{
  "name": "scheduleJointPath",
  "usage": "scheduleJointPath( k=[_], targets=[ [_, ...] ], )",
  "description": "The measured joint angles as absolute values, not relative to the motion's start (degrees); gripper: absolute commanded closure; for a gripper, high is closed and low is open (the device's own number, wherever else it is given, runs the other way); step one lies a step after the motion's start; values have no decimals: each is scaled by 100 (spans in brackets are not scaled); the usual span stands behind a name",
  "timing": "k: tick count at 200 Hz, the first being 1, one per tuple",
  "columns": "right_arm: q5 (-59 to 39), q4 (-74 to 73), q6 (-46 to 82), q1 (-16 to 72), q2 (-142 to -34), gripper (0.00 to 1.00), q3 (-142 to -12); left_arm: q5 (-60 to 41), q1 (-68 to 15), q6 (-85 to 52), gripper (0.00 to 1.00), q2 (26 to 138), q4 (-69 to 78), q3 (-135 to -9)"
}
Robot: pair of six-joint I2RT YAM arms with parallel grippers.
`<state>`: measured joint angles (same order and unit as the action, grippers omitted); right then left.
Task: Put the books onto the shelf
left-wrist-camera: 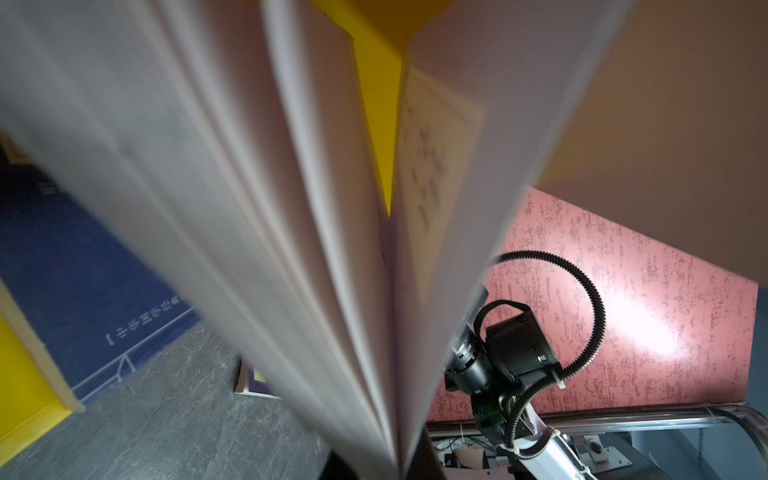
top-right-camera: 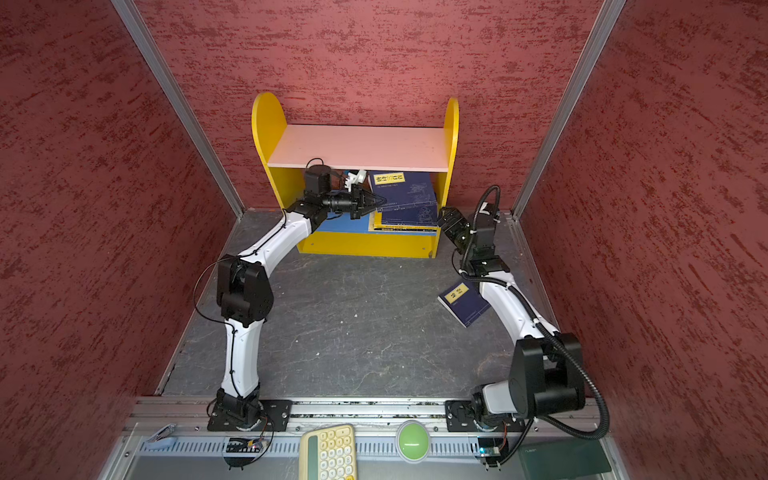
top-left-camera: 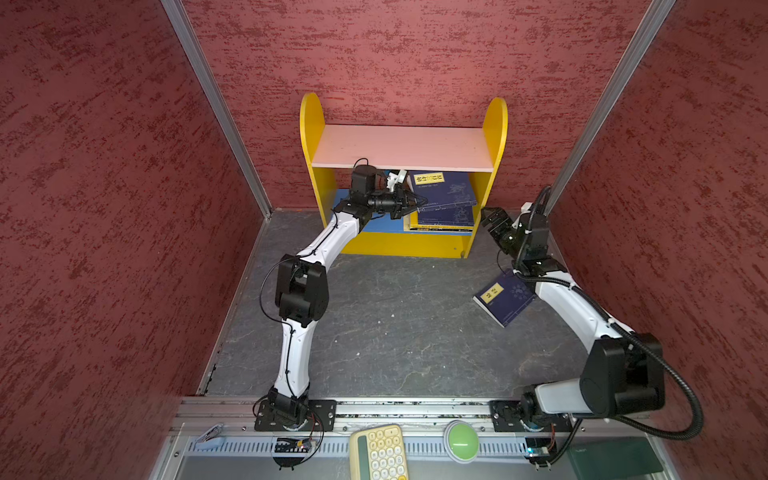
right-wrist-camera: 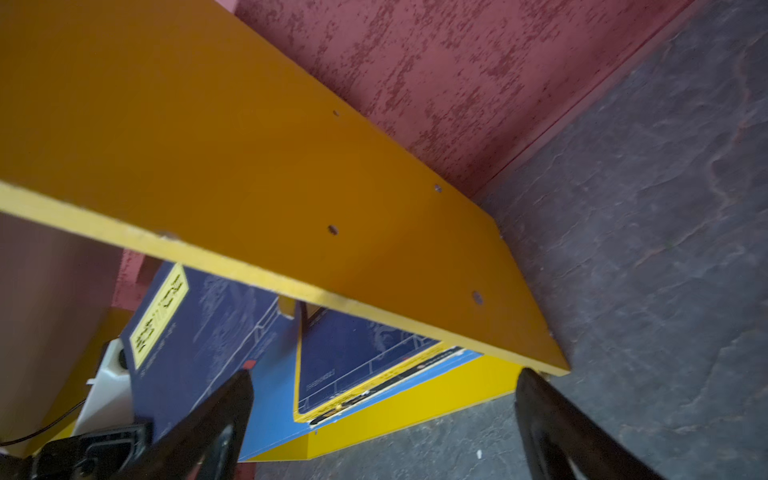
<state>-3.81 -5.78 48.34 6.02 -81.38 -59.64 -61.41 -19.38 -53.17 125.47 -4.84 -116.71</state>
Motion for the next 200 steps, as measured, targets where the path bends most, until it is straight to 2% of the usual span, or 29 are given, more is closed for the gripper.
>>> scheduleJointPath(
  k=[51,95,136,200],
  targets=[
    [-593,-952,4427,593,-8252,1,-5922,-6289,-1802,-5196,95,12752,-642,-11902],
    [-768,-1216,4407,593,-8329,1,-5918,-6265,-1621,-5118,95,12755,-808,-11524],
    [-993,-1306,4431,596,-8753,1,-5920,-6316,-1632,-5459,95,12825,-423,-10853],
    [-1116,-1306,4270,598,-8877,1,-5983,-6718,-1673,-5701,94,13041,30,-11133]
  ],
)
